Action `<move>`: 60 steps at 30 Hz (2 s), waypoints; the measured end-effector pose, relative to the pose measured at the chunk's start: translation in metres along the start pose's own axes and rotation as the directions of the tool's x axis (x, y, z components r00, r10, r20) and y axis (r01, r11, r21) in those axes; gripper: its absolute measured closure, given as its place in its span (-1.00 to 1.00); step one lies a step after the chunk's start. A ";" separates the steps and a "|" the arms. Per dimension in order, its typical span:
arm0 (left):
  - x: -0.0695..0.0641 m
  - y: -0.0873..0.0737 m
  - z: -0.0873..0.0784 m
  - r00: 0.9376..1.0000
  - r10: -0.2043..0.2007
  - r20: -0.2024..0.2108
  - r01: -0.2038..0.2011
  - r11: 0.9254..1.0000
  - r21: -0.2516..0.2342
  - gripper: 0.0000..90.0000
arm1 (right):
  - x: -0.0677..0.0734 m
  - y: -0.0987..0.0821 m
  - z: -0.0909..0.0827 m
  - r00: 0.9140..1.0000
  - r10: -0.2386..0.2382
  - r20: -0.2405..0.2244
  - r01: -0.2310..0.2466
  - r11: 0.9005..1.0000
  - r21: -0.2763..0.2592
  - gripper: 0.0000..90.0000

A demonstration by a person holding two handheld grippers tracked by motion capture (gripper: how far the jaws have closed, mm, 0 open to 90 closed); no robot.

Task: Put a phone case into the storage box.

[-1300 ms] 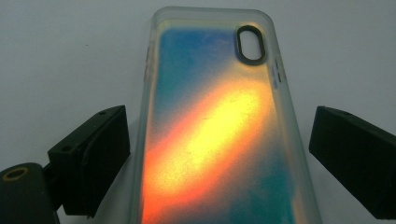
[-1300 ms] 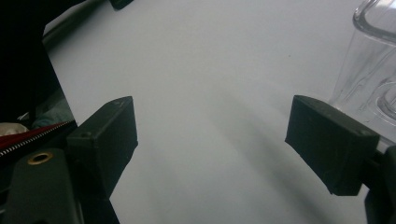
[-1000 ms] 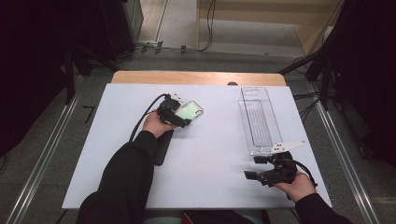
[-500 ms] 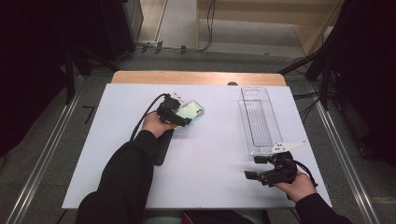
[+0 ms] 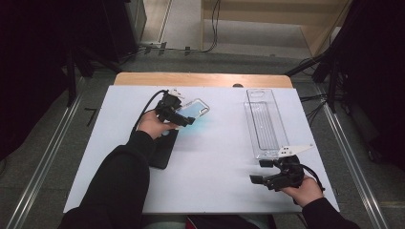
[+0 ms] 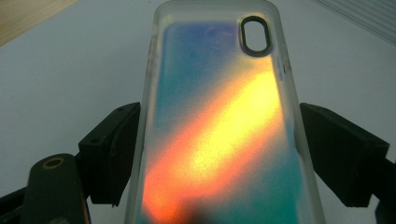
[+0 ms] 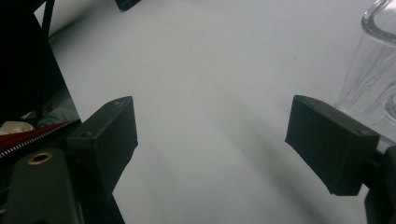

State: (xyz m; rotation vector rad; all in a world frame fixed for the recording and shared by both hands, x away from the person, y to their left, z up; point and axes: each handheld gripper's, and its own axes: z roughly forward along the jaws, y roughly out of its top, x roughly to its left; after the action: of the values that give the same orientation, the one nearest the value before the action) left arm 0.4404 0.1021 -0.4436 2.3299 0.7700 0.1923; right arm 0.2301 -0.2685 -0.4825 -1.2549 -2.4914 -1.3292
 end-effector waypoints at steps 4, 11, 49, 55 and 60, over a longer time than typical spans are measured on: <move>-0.007 -0.004 -0.012 1.000 -0.023 0.012 0.024 0.999 -0.024 -0.62 | 0.001 0.001 0.001 1.000 0.003 -0.009 -0.003 1.000 0.005 -0.67; -0.022 -0.018 -0.028 0.998 -0.047 0.037 0.049 0.998 -0.050 -0.62 | 0.000 0.002 0.002 1.000 0.010 -0.003 -0.010 1.000 -0.001 -0.67; -0.089 -0.079 -0.054 0.979 -0.203 0.019 0.203 0.971 -0.125 -0.62 | 0.012 0.019 0.015 1.000 -0.002 -0.018 0.002 1.000 -0.005 -0.67; -0.103 -0.084 -0.056 0.971 -0.238 0.005 0.235 0.959 -0.156 -0.62 | 0.017 0.024 0.015 1.000 0.013 -0.026 -0.014 1.000 -0.015 -0.67; -0.112 -0.087 -0.054 0.964 -0.266 0.017 0.264 0.947 -0.182 -0.62 | 0.024 0.028 0.015 0.999 0.043 -0.033 -0.045 0.998 -0.038 -0.67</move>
State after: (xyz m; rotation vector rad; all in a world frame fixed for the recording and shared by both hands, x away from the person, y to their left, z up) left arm 0.2900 0.1196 -0.4503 2.0308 1.0166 0.1467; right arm 0.2381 -0.2345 -0.4635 -1.2775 -2.4133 -1.3827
